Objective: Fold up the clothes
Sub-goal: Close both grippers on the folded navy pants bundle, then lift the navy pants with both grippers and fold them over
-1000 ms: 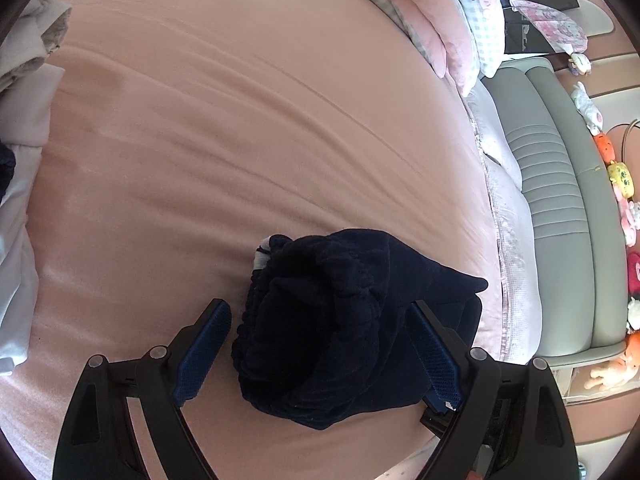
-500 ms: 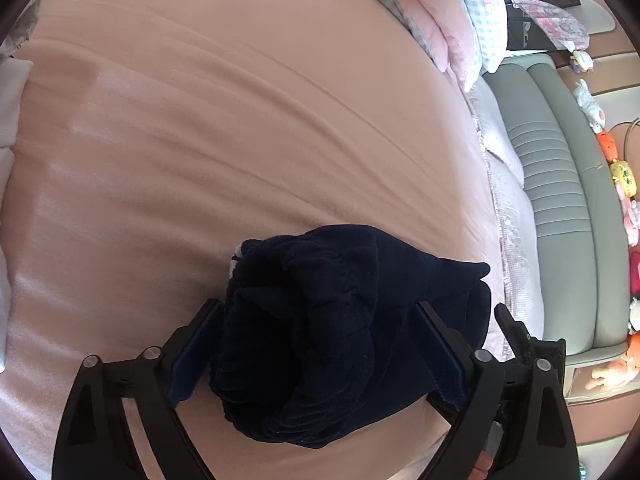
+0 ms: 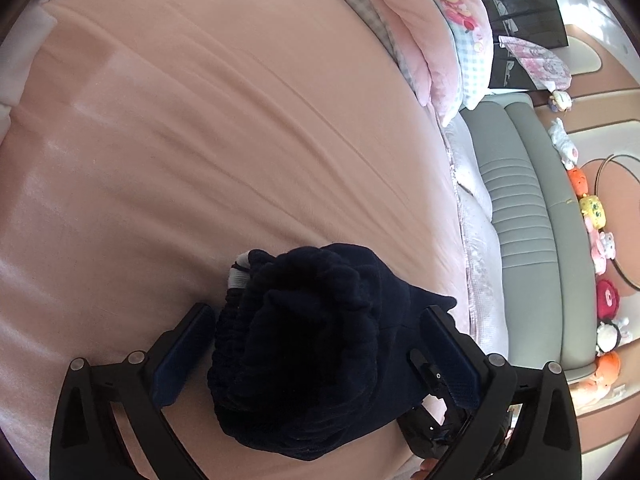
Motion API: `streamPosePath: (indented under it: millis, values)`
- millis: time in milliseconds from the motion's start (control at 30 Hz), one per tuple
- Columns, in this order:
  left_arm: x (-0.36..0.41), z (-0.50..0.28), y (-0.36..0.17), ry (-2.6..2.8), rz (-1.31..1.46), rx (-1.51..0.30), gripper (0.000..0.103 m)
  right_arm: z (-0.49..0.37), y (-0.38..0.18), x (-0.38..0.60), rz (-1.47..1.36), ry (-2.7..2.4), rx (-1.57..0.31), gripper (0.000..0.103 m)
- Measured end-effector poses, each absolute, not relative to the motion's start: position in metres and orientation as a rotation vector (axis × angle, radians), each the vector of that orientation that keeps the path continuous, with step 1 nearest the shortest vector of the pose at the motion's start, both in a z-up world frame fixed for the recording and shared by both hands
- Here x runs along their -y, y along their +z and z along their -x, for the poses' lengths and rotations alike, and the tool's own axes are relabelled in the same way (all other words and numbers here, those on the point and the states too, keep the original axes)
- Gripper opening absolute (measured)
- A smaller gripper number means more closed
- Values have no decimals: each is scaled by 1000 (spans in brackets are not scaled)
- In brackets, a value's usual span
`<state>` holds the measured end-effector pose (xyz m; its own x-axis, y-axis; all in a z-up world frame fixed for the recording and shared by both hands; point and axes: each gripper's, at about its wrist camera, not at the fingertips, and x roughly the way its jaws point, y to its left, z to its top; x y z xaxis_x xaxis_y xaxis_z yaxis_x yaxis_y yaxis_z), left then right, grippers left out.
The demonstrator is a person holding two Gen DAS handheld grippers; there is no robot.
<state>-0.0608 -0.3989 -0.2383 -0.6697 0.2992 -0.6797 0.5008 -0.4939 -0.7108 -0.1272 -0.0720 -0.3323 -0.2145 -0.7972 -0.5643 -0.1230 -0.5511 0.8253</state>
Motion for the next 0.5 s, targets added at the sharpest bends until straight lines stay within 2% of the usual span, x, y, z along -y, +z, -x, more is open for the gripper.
streamPosePath:
  millis: [67, 133, 200, 233, 333, 500]
  values:
    - [392, 70, -234, -2315, -1287, -1386, 100, 127, -329, 74, -1544, -1841, 1022, 16]
    - [380, 80, -228, -2313, -1393, -1177, 90, 127, -323, 80, -1539, -1885, 931, 16]
    - [365, 91, -223, -2295, -1497, -916, 72, 129, -317, 86, -1531, -1913, 846, 16]
    - [357, 97, -222, -2294, -1539, -798, 71, 130, -315, 88, -1526, -1922, 808, 16]
    - [344, 105, -222, -2277, -1577, -640, 70, 133, -311, 91, -1527, -1926, 722, 16]
    - [343, 115, -222, -2208, -1624, -602, 71, 134, -300, 103, -1508, -1955, 506, 16]
